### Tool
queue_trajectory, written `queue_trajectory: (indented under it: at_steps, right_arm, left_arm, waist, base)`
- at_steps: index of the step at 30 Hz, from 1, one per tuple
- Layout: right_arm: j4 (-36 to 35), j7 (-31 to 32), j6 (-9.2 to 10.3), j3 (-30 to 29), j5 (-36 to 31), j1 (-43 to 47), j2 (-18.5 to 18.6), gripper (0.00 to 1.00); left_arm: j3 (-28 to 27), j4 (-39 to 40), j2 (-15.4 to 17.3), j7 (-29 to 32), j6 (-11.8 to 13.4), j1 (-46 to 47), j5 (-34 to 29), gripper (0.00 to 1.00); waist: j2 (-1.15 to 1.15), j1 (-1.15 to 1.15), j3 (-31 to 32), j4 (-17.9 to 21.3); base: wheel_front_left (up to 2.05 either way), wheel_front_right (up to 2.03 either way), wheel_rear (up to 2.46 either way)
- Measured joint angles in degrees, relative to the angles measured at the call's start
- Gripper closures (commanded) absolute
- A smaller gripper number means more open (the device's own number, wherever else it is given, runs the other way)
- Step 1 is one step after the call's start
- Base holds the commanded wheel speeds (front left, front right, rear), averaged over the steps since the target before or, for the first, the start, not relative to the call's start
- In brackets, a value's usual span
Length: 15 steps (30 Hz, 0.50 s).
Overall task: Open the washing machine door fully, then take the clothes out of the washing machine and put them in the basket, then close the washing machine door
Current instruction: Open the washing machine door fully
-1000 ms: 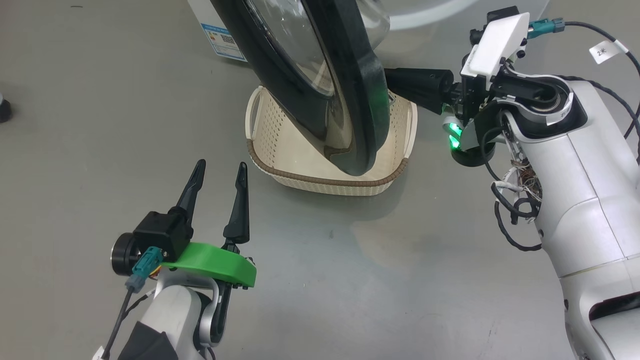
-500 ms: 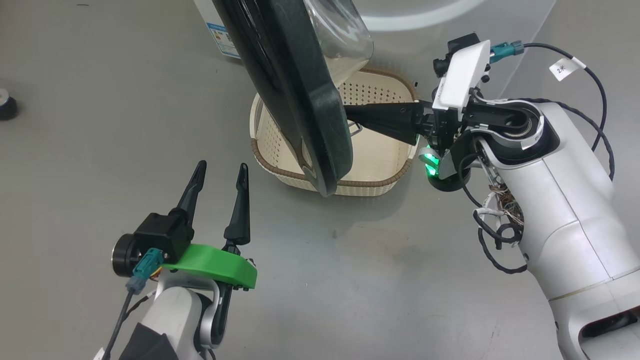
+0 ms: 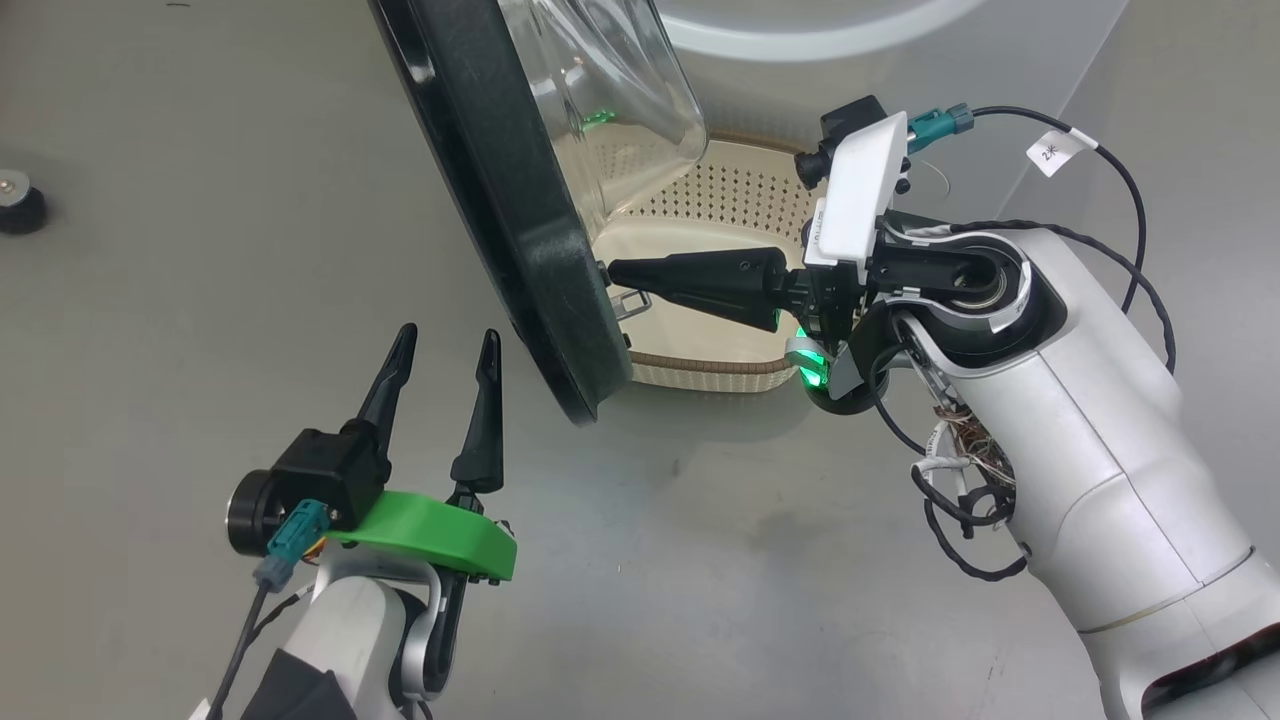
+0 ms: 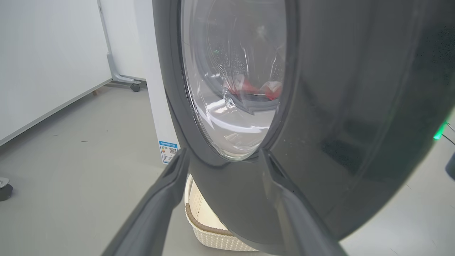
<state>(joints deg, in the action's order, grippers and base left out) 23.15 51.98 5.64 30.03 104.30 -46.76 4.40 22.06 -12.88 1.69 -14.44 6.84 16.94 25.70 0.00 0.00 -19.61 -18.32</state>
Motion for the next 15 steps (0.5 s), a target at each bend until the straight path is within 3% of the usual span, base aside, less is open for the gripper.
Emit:
queue_trajectory:
  at_steps: [6, 11, 15]
  right_arm:
    - [0.01, -2.77, -0.60, 0.15, -1.25, 0.46, -0.15, 1.00]
    - [-0.32, -7.80, -5.67, 0.78, -9.35, 0.73, 1.04, 1.00]
    - [-0.44, -13.14, -10.66, 1.72, -16.46, 2.60, 4.26, 1.00]
  left_arm:
    - [-1.76, -0.36, 0.00, 0.00, 0.00, -0.58, -0.02, 0.00]
    - [-2.30, -0.73, -0.01, 0.00, 0.00, -0.66, -0.31, 0.00]
    - [-3.24, -1.21, 0.02, 0.00, 0.00, -1.35, -0.58, 0.00]
  waist:
    - [0.00, 0.00, 1.11, 0.42]
    - [0.00, 0.00, 2.59, 1.25]
    - [0.00, 0.00, 3.90, 2.39]
  base:
    - [0.00, 0.00, 0.00]
    - [0.00, 0.00, 0.00]
    - [0.00, 0.00, 0.00]
